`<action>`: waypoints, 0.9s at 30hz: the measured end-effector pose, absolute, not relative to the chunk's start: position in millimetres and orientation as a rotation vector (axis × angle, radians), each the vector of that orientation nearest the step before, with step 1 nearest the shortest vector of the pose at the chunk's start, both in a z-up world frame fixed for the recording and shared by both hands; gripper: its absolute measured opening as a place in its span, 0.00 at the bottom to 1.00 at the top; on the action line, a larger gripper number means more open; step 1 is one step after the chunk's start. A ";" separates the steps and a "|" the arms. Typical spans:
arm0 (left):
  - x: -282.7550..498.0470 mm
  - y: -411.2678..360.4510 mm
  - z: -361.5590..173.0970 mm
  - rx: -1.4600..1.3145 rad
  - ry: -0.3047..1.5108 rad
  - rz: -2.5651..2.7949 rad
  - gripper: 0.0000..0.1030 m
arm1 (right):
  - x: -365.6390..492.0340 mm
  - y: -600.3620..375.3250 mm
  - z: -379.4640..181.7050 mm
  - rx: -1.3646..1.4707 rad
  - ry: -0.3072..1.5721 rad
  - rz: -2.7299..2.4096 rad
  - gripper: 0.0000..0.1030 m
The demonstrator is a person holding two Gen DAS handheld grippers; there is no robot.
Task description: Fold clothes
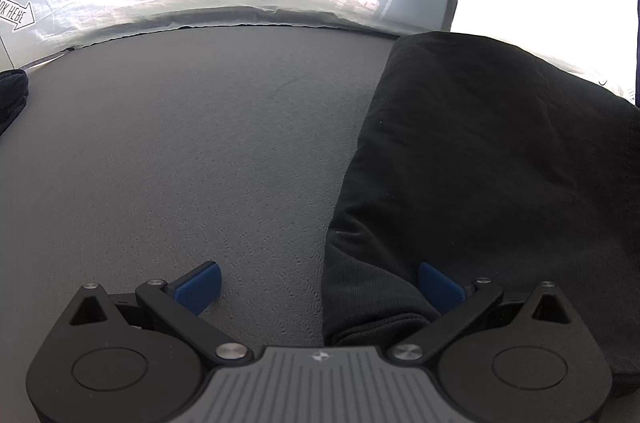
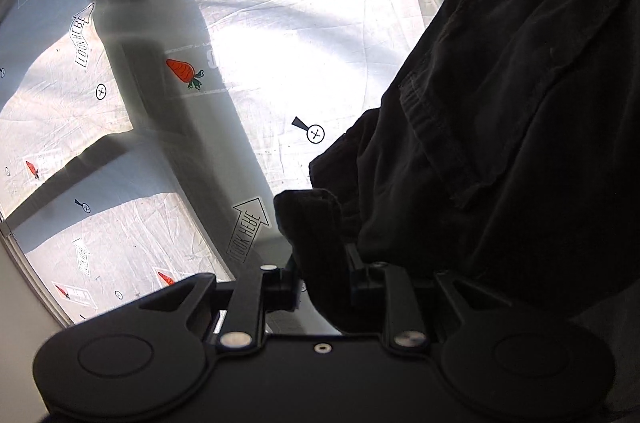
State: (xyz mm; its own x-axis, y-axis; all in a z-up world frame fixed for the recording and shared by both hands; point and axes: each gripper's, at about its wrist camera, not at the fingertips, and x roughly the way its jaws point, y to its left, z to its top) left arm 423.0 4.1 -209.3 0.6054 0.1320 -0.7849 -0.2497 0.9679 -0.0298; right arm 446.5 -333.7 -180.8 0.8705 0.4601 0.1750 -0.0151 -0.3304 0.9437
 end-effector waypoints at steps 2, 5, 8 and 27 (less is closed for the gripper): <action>423.3 4.5 -209.4 -0.139 0.893 0.217 1.00 | 455.3 -316.6 -182.7 1.842 0.385 0.515 0.22; 423.7 4.9 -209.6 -0.137 0.892 0.210 1.00 | 466.0 -289.9 -194.2 1.824 0.481 0.505 0.22; 424.2 5.5 -209.5 -0.134 0.889 0.206 1.00 | 475.1 -271.1 -209.9 1.782 0.583 0.471 0.22; 429.3 9.4 -209.2 -0.130 0.883 0.193 1.00 | 505.3 -224.9 -219.9 1.562 0.963 0.447 0.51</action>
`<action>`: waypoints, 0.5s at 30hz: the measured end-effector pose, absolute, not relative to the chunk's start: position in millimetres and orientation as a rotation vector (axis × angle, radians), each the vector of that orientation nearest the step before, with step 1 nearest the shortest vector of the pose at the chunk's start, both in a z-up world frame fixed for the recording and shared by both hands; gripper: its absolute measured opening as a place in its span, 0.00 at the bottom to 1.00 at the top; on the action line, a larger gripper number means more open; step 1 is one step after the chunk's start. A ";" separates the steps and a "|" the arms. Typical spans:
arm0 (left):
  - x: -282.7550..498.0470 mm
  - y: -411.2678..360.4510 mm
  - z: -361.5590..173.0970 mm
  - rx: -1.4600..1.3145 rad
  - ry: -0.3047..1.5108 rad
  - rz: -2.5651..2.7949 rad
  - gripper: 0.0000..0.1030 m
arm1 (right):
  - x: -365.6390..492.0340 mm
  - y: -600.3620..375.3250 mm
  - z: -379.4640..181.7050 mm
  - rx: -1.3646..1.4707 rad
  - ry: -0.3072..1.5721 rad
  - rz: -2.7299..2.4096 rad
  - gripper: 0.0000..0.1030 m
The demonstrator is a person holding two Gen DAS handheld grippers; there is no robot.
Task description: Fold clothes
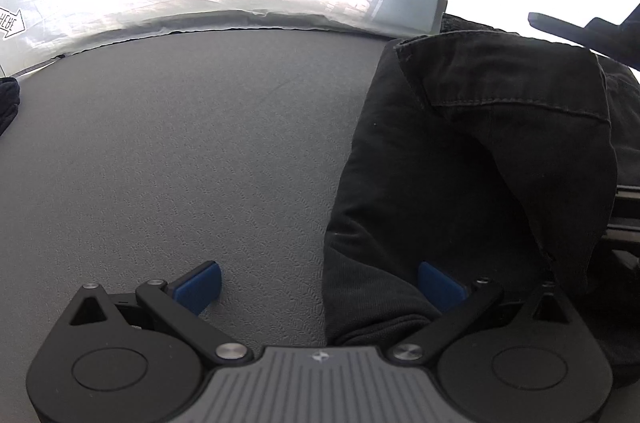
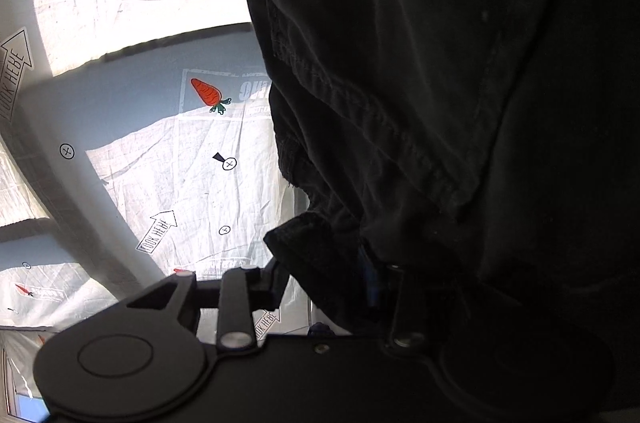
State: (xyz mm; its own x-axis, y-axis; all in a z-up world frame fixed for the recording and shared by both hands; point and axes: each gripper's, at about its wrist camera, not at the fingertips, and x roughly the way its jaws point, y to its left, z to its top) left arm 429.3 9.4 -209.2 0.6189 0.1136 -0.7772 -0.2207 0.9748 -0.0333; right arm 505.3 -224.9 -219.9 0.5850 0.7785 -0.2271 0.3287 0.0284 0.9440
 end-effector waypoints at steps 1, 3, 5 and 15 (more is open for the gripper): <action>427.5 8.8 -209.2 -0.131 0.882 0.195 1.00 | 506.2 -228.7 -217.8 1.588 0.961 0.463 0.54; 426.2 6.9 -209.4 -0.131 0.882 0.197 1.00 | 505.1 -237.7 -212.9 1.634 0.942 0.490 0.61; 427.1 6.6 -210.0 -0.130 0.882 0.196 1.00 | 501.3 -247.3 -205.8 1.614 0.919 0.512 0.65; 423.7 9.8 -207.0 -0.136 0.890 0.189 1.00 | 494.3 -267.5 -215.1 1.330 0.956 0.395 0.00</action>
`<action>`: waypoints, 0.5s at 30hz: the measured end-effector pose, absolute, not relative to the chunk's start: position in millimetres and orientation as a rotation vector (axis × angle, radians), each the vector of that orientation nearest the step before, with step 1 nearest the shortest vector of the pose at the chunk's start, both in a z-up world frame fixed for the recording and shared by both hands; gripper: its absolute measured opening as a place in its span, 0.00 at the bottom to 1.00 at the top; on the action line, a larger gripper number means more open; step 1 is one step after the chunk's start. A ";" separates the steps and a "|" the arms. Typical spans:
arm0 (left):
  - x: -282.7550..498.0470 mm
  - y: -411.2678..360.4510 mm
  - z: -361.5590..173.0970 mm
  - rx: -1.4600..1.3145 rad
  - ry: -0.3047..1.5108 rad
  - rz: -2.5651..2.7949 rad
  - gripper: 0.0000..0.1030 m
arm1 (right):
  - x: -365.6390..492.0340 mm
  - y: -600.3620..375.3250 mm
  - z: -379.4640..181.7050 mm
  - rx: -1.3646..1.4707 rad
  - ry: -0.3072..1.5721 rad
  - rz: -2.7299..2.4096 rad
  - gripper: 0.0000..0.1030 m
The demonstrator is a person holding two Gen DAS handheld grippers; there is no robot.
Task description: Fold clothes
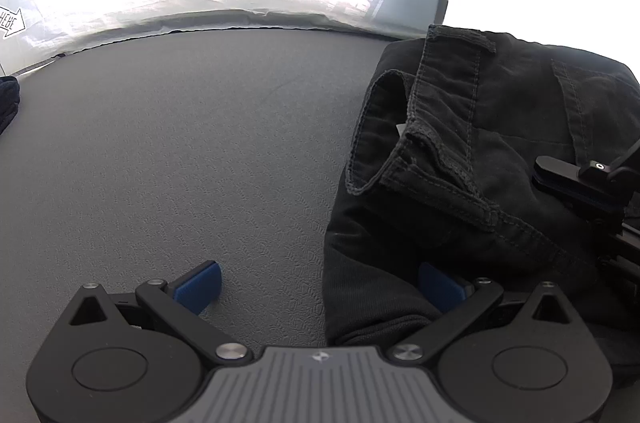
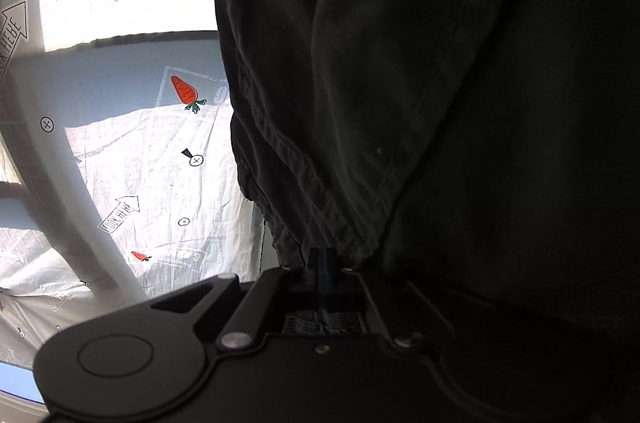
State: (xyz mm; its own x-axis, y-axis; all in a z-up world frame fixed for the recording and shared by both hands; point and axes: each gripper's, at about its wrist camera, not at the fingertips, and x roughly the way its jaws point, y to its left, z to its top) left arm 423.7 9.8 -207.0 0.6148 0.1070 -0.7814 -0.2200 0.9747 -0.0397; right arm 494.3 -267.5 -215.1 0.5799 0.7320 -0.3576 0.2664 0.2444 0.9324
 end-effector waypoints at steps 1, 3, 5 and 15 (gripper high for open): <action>424.5 11.3 -205.8 -0.142 0.897 0.183 1.00 | 493.7 -268.7 -212.0 1.320 0.959 0.397 0.00; 425.3 15.6 -202.7 -0.160 0.917 0.167 1.00 | 493.6 -272.9 -207.8 1.306 0.971 0.418 0.00; 422.3 23.3 -197.5 -0.206 0.929 0.155 1.00 | 491.7 -283.6 -198.7 1.283 0.990 0.453 0.03; 374.6 74.7 -143.1 -0.498 0.706 0.084 1.00 | 425.4 -381.6 -106.1 0.636 0.706 0.251 0.43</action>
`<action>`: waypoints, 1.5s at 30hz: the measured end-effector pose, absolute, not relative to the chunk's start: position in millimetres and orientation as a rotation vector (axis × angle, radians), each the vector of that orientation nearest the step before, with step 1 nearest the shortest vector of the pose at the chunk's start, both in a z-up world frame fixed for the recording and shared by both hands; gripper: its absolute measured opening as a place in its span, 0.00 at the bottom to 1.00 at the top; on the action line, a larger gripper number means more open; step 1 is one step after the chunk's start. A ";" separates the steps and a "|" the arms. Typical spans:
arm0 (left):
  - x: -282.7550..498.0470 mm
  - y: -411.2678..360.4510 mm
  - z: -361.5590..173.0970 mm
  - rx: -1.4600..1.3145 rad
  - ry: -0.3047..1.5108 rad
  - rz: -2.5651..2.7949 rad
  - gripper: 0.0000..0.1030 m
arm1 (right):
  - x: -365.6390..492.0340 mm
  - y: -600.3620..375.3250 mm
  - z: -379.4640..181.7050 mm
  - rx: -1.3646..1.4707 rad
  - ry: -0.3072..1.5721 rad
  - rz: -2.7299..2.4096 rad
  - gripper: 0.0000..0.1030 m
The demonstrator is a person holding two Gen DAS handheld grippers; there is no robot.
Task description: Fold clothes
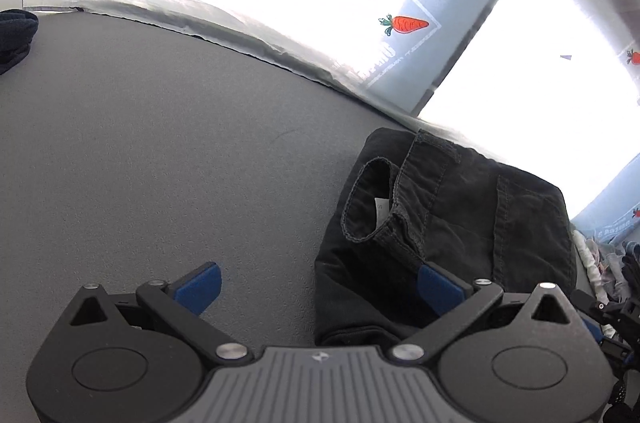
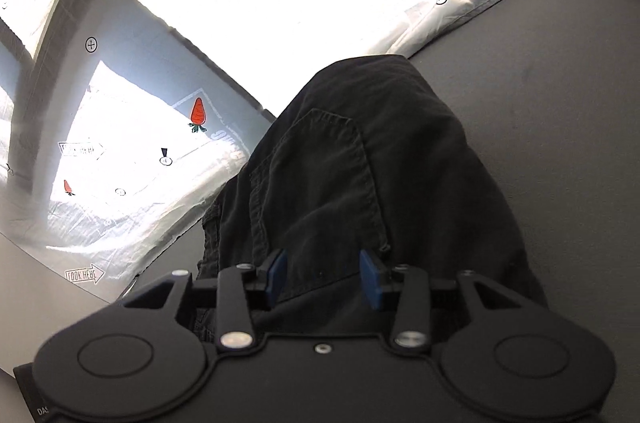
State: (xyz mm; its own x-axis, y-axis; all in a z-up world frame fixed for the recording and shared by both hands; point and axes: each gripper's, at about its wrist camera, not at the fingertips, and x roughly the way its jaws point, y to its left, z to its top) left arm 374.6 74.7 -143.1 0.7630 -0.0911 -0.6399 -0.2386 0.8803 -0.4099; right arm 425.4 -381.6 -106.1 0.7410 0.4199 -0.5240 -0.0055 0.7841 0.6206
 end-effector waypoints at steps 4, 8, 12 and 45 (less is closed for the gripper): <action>391.0 76.5 -119.6 -0.483 0.625 0.054 1.00 | 410.6 -395.6 -93.2 0.528 0.716 0.090 0.52; 419.6 67.6 -121.5 -0.357 0.659 0.042 1.00 | 422.9 -376.5 -86.3 0.364 0.727 0.091 0.75; 446.6 63.8 -141.4 -0.295 0.705 0.005 1.00 | 410.7 -335.8 -93.8 0.218 0.738 0.053 0.82; 470.3 21.0 -112.5 -0.488 0.682 -0.232 0.19 | 438.3 -276.7 -95.7 0.391 0.674 0.105 0.22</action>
